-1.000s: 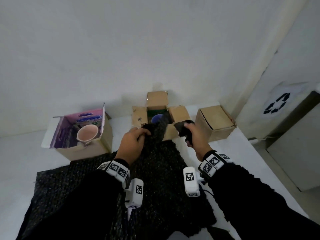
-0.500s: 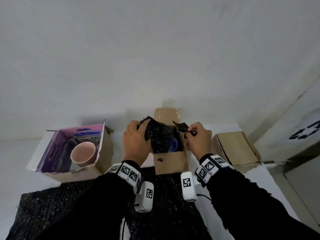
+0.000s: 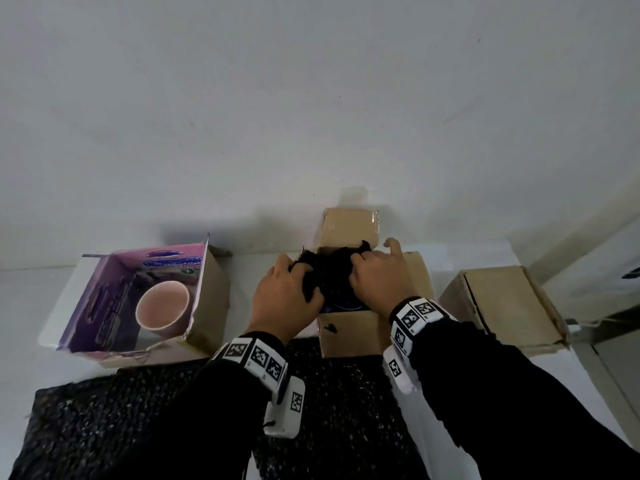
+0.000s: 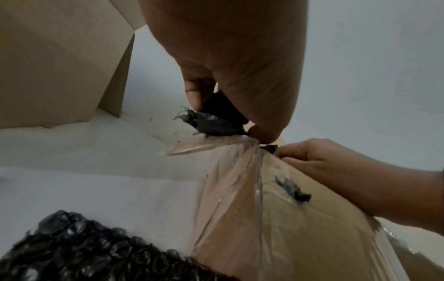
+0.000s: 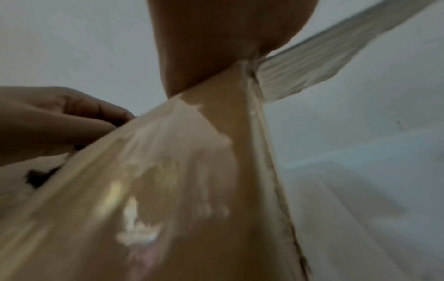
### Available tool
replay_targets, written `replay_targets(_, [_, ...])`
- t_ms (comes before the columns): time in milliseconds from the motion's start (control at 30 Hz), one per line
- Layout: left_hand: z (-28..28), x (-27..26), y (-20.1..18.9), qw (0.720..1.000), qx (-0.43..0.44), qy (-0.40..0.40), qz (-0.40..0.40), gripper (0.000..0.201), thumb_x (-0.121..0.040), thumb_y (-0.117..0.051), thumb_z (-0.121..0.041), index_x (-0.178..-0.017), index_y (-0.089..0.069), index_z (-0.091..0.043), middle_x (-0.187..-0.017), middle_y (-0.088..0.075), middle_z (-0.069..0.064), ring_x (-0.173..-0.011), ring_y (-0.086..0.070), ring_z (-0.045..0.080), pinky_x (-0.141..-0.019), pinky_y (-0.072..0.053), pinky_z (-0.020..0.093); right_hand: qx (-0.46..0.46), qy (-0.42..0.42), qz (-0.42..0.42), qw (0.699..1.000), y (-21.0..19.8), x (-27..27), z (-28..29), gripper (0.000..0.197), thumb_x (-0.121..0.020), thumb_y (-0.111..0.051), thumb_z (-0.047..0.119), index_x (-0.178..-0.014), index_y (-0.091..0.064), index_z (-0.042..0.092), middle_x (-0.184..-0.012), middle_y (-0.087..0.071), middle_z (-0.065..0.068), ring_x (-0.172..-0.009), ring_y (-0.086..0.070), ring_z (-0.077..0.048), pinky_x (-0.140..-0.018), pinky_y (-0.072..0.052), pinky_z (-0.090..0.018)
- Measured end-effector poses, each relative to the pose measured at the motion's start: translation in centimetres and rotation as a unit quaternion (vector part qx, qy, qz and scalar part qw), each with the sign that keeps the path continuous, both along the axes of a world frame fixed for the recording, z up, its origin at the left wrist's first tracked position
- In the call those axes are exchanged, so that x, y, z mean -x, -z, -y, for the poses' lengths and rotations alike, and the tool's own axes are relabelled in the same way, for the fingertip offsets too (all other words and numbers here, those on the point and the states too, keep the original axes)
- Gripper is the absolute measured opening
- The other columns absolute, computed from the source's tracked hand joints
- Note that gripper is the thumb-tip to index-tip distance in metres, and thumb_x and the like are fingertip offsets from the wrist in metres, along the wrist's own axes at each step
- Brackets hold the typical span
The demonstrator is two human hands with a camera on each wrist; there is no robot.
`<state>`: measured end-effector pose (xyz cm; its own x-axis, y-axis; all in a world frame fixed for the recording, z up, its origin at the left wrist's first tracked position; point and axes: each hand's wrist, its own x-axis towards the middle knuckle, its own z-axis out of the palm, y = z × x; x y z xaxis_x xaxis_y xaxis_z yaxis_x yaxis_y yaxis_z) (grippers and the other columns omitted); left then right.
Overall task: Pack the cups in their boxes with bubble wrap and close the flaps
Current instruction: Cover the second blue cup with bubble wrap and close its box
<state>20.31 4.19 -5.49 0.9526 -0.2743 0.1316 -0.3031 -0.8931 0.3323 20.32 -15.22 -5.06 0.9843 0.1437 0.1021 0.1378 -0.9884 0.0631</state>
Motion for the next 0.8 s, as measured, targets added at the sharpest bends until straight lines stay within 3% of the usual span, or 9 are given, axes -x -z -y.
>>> replay_targets(100, [0.2,0.4,-0.1,0.999,0.027,-0.012,-0.030,0.041,-0.081,-0.062,-0.041,-0.115,-0.062,-0.019,-0.107,-0.049,0.002,-0.081,-0.058,0.024,-0.065,-0.046,0.030,0.006,-0.009,-0.077,0.997,0.0,1.0,0.1,0.030,-0.088,-0.039,0.035,-0.108,-0.050,0.015,-0.059,-0.055,0.005,-0.071,-0.061,-0.024,-0.115,-0.013,-0.051])
replay_targets(200, [0.3,1.2,-0.3,0.998,0.027,-0.014,-0.053,0.038,-0.082,-0.060,-0.041,-0.114,-0.062,-0.020,-0.105,-0.050,0.000,-0.079,-0.058,0.022,-0.064,-0.042,0.028,-0.005,-0.012,-0.140,0.990,-0.6,1.5,0.3,0.040,-0.084,-0.045,0.031,-0.120,-0.042,0.013,-0.058,-0.048,0.008,-0.075,-0.061,-0.024,-0.117,-0.007,-0.051])
replay_targets(333, [-0.1,1.9,-0.8,0.997,0.022,-0.010,-0.073,0.036,-0.081,-0.059,-0.043,-0.110,-0.063,-0.023,-0.099,-0.054,-0.002,-0.088,-0.058,0.020,-0.069,-0.044,0.028,0.003,-0.043,-0.171,0.984,-0.7,2.1,0.7,0.041,-0.080,-0.055,0.021,-0.120,-0.045,0.016,-0.073,-0.060,0.004,-0.083,-0.062,-0.023,-0.116,-0.011,-0.049])
replay_targets(433, [-0.1,1.6,-1.7,0.998,0.031,0.008,-0.056,0.034,-0.084,-0.060,-0.040,-0.114,-0.063,-0.024,-0.103,-0.056,0.000,-0.089,-0.058,0.022,-0.070,-0.044,0.028,0.009,-0.065,-0.116,0.991,-0.5,2.6,0.9,0.039,-0.082,-0.055,0.015,-0.121,-0.051,0.018,-0.092,-0.067,0.000,-0.092,-0.062,-0.023,-0.111,-0.022,-0.045])
replay_targets(500, [0.3,1.3,-2.2,0.998,0.042,0.022,-0.044,0.032,-0.085,-0.061,-0.035,-0.116,-0.060,-0.024,-0.106,-0.056,0.001,-0.089,-0.059,0.023,-0.069,-0.042,0.028,-0.008,-0.067,-0.063,0.996,-0.3,2.7,1.1,0.037,-0.082,-0.054,0.010,-0.118,-0.055,0.016,-0.107,-0.065,-0.005,-0.099,-0.059,-0.027,-0.099,-0.033,-0.041])
replay_targets(567, [0.8,1.0,-2.3,0.996,0.077,0.032,-0.034,0.027,-0.086,-0.063,-0.027,-0.110,-0.055,-0.021,-0.106,-0.055,0.002,-0.086,-0.057,0.024,-0.068,-0.039,0.028,-0.085,-0.053,-0.012,0.995,-0.4,2.9,1.3,0.040,-0.079,-0.052,0.007,-0.118,-0.057,0.015,-0.115,-0.060,-0.007,-0.104,-0.055,-0.029,-0.089,-0.038,-0.039])
replay_targets(633, [1.4,0.8,-2.1,0.991,0.126,0.045,-0.031,0.024,-0.086,-0.064,-0.020,-0.104,-0.049,-0.018,-0.105,-0.053,0.003,-0.080,-0.053,0.022,-0.067,-0.036,0.027,-0.208,-0.034,0.020,0.977,-0.9,3.2,1.5,0.051,-0.076,-0.050,0.010,-0.126,-0.052,0.017,-0.119,-0.058,-0.005,-0.108,-0.050,-0.027,-0.089,-0.040,-0.040])
replay_targets(733, [2.1,0.6,-1.8,0.981,0.178,0.071,-0.018,0.023,-0.087,-0.066,-0.019,-0.102,-0.048,-0.016,-0.100,-0.049,-0.004,-0.082,-0.048,0.016,-0.070,-0.037,0.026,-0.313,-0.031,-0.028,0.949,-1.8,3.4,1.1,0.072,-0.077,-0.056,0.024,-0.144,-0.031,0.025,-0.118,-0.053,0.003,-0.107,-0.038,-0.019,-0.093,-0.033,-0.039])
replay_targets(800, [2.6,0.4,-1.5,0.977,0.194,0.083,-0.013,0.021,-0.089,-0.060,-0.028,-0.105,-0.054,-0.016,-0.102,-0.055,-0.003,-0.087,-0.051,0.015,-0.079,-0.044,0.034,-0.343,-0.024,-0.052,0.938,-1.9,3.0,0.9,0.071,-0.080,-0.064,0.034,-0.143,-0.031,0.031,-0.114,-0.055,0.007,-0.105,-0.041,-0.016,-0.094,-0.035,-0.037])
